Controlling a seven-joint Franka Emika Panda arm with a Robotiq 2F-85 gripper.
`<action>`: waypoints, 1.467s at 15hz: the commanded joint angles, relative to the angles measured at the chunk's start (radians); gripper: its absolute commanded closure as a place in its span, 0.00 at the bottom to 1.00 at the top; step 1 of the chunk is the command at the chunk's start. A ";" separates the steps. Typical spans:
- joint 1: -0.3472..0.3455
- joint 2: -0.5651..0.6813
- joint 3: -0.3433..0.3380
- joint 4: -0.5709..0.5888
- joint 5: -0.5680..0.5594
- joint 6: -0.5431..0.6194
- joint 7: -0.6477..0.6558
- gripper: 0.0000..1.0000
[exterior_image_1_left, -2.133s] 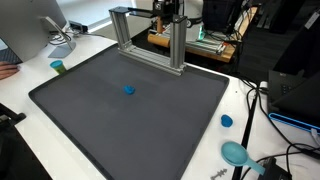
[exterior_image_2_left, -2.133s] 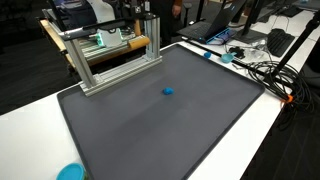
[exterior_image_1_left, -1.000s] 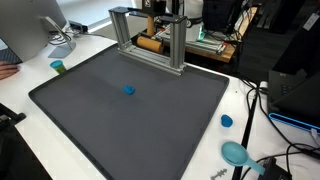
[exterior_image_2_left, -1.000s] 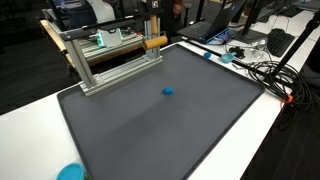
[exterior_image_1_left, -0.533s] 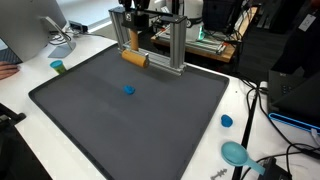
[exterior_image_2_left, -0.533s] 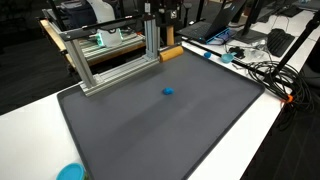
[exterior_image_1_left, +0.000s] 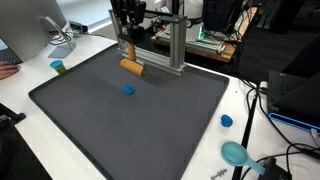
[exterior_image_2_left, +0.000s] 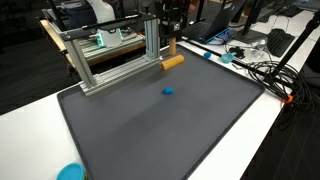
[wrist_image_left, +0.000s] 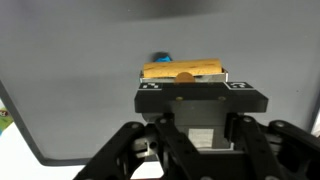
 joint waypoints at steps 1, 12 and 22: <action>0.013 0.007 -0.026 -0.011 -0.029 0.051 0.072 0.78; 0.024 0.102 -0.072 -0.012 -0.030 0.151 0.137 0.78; 0.041 0.179 -0.102 0.017 -0.091 0.182 0.166 0.78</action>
